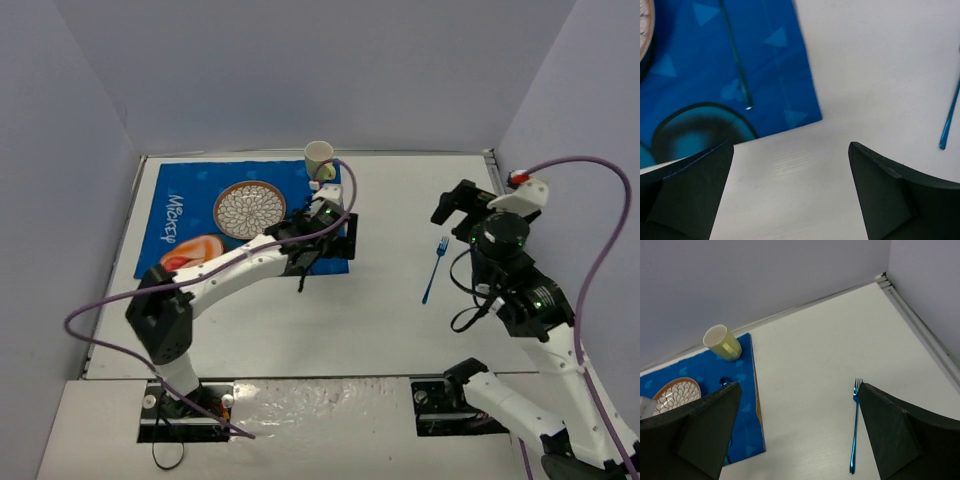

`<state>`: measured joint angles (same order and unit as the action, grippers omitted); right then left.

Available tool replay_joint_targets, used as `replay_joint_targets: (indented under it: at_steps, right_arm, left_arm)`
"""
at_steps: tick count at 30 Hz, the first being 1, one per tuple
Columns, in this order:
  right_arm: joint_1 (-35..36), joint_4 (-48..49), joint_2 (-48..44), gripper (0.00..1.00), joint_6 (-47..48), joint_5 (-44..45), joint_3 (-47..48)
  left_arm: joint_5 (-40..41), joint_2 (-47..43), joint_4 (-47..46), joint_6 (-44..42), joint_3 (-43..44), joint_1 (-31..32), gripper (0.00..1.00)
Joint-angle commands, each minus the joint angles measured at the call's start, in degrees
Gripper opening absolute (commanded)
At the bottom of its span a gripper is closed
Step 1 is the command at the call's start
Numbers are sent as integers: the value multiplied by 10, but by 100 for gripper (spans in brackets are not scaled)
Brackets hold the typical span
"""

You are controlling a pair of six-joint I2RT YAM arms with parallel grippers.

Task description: Set the dinner table for one person

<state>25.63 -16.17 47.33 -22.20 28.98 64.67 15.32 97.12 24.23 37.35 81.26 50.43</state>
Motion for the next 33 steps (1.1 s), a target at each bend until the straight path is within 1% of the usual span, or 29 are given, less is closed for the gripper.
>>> replay_joint_targets:
  at_steps: [1,3,5,6,7,8,10,13,14,17,19,22,27,30,33]
  right_arm:
    - [2,17,-46,100,4,65,-26]
    - [2,17,-66,100,0,66,-32]
    - [3,17,-78,100,-4,63,-37]
    - [2,17,-86,100,-8,54,-43]
    - [2,17,-89,100,-8,54,-43]
    - [2,17,-93,100,-10,40,-48]
    - [3,16,-98,100,-12,23,-53]
    - [3,15,-99,100,-9,6,-55]
    - [2,13,-99,100,-8,-1,-56]
    - [2,10,-102,100,-7,-14,-59]
    - [3,7,-103,100,-8,-23,-60]
    - [3,1,-104,100,-11,-35,-61]
    - [2,-11,-105,100,-16,-49,-64]
    - [3,-17,-107,100,-20,-56,-67]
    - [2,-22,-108,100,-26,-65,-70]
  left_arm:
    - [47,74,-64,25,105,45,97]
    - [51,121,-68,23,136,66,97]
    - [51,150,-70,20,164,78,97]
    - [50,186,-74,15,199,93,96]
    - [49,187,-74,15,200,94,96]
    - [49,224,-76,2,237,104,96]
    - [48,264,-83,-16,281,121,93]
    - [45,300,-94,-34,318,135,90]
    - [44,314,-106,-44,328,137,87]
    - [41,339,-158,-61,335,141,81]
    - [35,357,-189,-69,338,141,80]
    - [15,386,-218,-83,363,142,79]
    - [-21,423,-266,-109,376,143,79]
    - [-28,436,-288,-125,380,143,79]
    - [-19,457,-281,-141,402,145,79]
